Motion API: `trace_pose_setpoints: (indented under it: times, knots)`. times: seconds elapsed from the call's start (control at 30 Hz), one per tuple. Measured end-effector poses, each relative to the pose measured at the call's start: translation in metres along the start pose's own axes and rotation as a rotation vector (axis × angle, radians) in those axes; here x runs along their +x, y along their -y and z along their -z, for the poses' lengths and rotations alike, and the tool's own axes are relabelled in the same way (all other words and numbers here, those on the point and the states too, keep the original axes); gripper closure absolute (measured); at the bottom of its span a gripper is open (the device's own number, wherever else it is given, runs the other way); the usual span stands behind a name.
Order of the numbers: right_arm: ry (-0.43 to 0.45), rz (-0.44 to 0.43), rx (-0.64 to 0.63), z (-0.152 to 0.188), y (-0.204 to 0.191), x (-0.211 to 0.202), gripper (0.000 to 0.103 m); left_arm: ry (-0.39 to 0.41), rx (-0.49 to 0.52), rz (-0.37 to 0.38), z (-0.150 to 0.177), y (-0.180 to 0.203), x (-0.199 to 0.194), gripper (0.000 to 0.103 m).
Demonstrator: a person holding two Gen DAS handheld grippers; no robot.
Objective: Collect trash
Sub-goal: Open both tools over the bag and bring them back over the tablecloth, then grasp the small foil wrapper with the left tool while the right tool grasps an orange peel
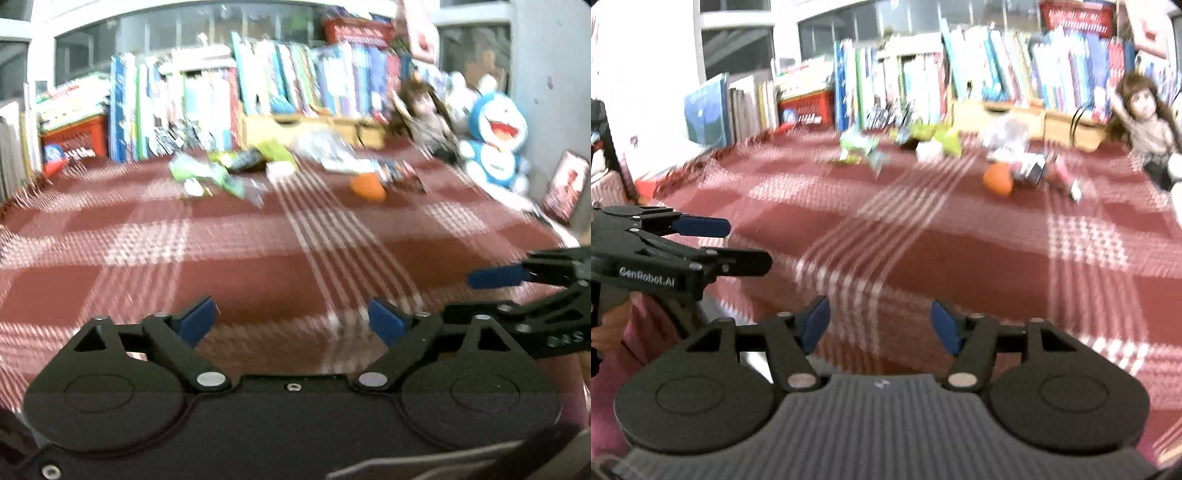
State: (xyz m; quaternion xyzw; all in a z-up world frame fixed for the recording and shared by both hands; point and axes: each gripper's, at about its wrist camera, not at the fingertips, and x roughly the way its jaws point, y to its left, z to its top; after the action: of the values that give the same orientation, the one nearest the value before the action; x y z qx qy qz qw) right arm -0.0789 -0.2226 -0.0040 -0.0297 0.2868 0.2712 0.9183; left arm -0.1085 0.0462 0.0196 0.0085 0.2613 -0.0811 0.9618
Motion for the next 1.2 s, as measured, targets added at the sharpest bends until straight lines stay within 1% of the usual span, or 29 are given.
trace_pose_setpoints:
  times: [0.03,0.1,0.17,0.33,0.4,0.47,0.57,0.63,0.7,0.83,0.93,1.03,1.1,1.13,1.17,1.2]
  knots:
    - [0.019,0.013,-0.002,-0.005,0.002,-0.001,0.026,0.018,-0.010,-0.013,-0.006,-0.004,0.003,0.001]
    - [0.056,0.045,0.001,-0.015,0.009,-0.001,0.022,0.073,-0.036,-0.046,-0.018,-0.011,0.012,0.000]
    - [0.088,0.075,0.013,-0.025,0.017,0.002,0.020,0.106,-0.056,-0.072,-0.029,-0.020,0.022,0.000]
    - [0.125,0.169,0.030,-0.049,0.040,0.016,0.020,0.098,-0.121,-0.120,-0.060,-0.050,0.067,0.000]
    - [0.123,0.190,0.037,-0.058,0.050,0.025,0.020,0.086,-0.131,-0.149,-0.069,-0.061,0.089,0.000]
    - [0.115,0.187,0.048,-0.066,0.060,0.036,0.020,0.075,-0.134,-0.170,-0.076,-0.069,0.109,0.001]
    - [0.085,0.195,0.050,-0.076,0.073,0.057,0.021,0.067,-0.165,-0.205,-0.085,-0.082,0.139,0.002]
    - [0.059,0.204,0.052,-0.083,0.081,0.075,0.023,0.053,-0.178,-0.214,-0.091,-0.090,0.159,0.004]
    - [0.029,0.208,0.059,-0.087,0.086,0.092,0.026,0.048,-0.196,-0.223,-0.094,-0.095,0.173,0.007]
    - [-0.018,0.217,0.081,-0.095,0.097,0.125,0.028,0.017,-0.259,-0.224,-0.100,-0.107,0.202,0.008]
    - [-0.043,0.231,0.101,-0.102,0.105,0.145,0.035,-0.031,-0.320,-0.219,-0.102,-0.115,0.223,0.008]
    - [-0.071,0.226,0.138,-0.108,0.112,0.163,0.045,-0.041,-0.370,-0.201,-0.103,-0.121,0.236,0.011]
    - [-0.092,0.215,0.164,-0.111,0.115,0.173,0.058,-0.023,-0.377,-0.196,-0.104,-0.121,0.237,0.033]
    - [-0.095,0.216,0.169,-0.112,0.115,0.176,0.063,-0.017,-0.381,-0.182,-0.103,-0.121,0.236,0.059]
    - [-0.096,0.220,0.167,-0.112,0.114,0.177,0.067,-0.016,-0.384,-0.168,-0.103,-0.121,0.235,0.081]
    - [-0.092,0.219,0.163,-0.112,0.112,0.177,0.069,-0.018,-0.386,-0.159,-0.102,-0.121,0.233,0.080]
